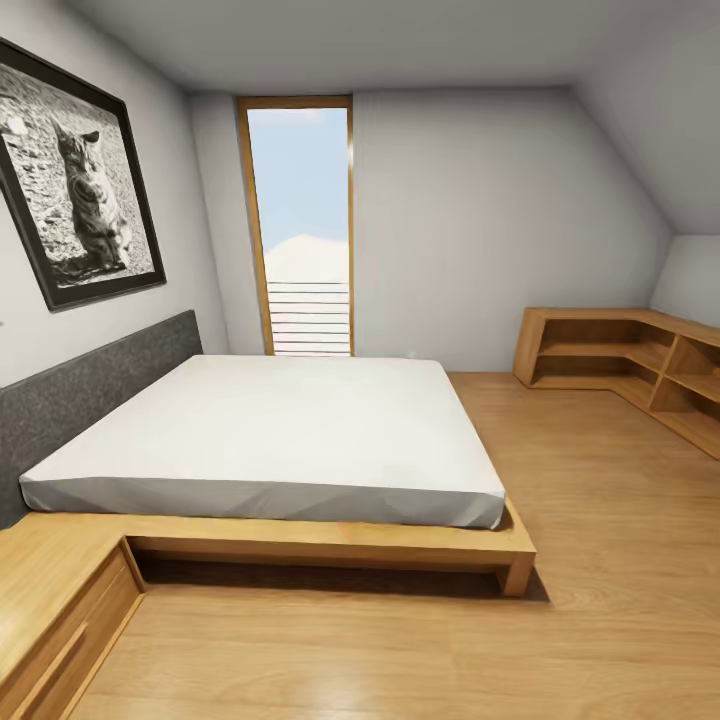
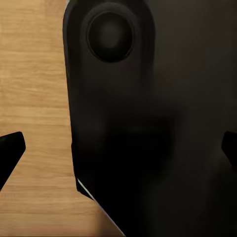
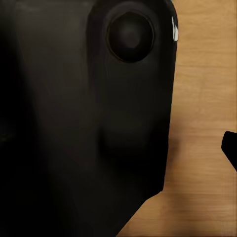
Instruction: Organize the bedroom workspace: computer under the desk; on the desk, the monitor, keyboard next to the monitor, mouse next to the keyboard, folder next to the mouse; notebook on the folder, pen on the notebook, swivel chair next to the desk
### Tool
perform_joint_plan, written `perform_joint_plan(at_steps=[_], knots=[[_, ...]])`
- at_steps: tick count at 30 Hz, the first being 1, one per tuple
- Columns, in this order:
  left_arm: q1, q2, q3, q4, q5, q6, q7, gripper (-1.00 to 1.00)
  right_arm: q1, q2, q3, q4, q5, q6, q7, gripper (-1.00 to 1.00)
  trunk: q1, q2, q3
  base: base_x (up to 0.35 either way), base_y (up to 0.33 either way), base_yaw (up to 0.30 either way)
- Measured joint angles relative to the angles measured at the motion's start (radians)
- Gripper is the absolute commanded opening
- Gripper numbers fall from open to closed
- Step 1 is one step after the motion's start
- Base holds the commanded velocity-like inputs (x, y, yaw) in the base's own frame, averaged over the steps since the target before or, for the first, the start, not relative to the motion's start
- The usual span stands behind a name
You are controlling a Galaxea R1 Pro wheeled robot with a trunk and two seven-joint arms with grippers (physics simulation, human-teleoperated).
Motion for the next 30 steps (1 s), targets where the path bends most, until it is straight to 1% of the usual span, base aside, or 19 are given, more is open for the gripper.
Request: perform_joint_plan(at_steps=[1, 3, 6, 9, 24, 30], knots=[[0.0, 0.0, 0.0, 0.0, 0.0, 0.0, 0.0, 1.0, 0.0, 0.0, 0.0, 0.0, 0.0, 0.0, 0.0, 1.0, 0.0, 0.0, 0.0, 0.0, 0.0, 0.0], [-0.009, -0.011, -0.008, -0.011, -0.001, 0.01, -0.007, 1.0, -0.007, 0.011, -0.005, -0.006, -0.003, -0.01, -0.002, 1.0, -0.007, 0.014, 0.007, 0.0, 0.0, 0.0], [-0.009, -0.028, -0.008, -0.02, -0.001, 0.014, -0.006, 1.0, -0.007, 0.027, -0.005, -0.003, -0.003, -0.01, -0.002, 1.0, -0.019, 0.035, 0.016, 0.0, 0.0, 0.0], [-0.009, -0.044, -0.008, -0.021, -0.001, 0.014, -0.006, 1.0, -0.007, 0.026, -0.005, -0.002, -0.003, -0.011, -0.002, 1.0, -0.03, 0.056, 0.026, 0.0, 0.0, 0.0], [-0.009, -0.046, -0.008, -0.022, -0.001, 0.014, -0.006, 1.0, -0.007, 0.026, -0.003, -0.001, -0.003, -0.086, -0.003, 1.0, -0.088, 0.161, 0.073, 0.0, 0.0, 0.0], [-0.009, -0.046, -0.008, -0.022, -0.001, 0.014, -0.006, 1.0, -0.008, 0.026, -0.001, -0.001, -0.001, -0.087, -0.002, 1.0, -0.111, 0.203, 0.091, 0.0, 0.0, 0.0]])
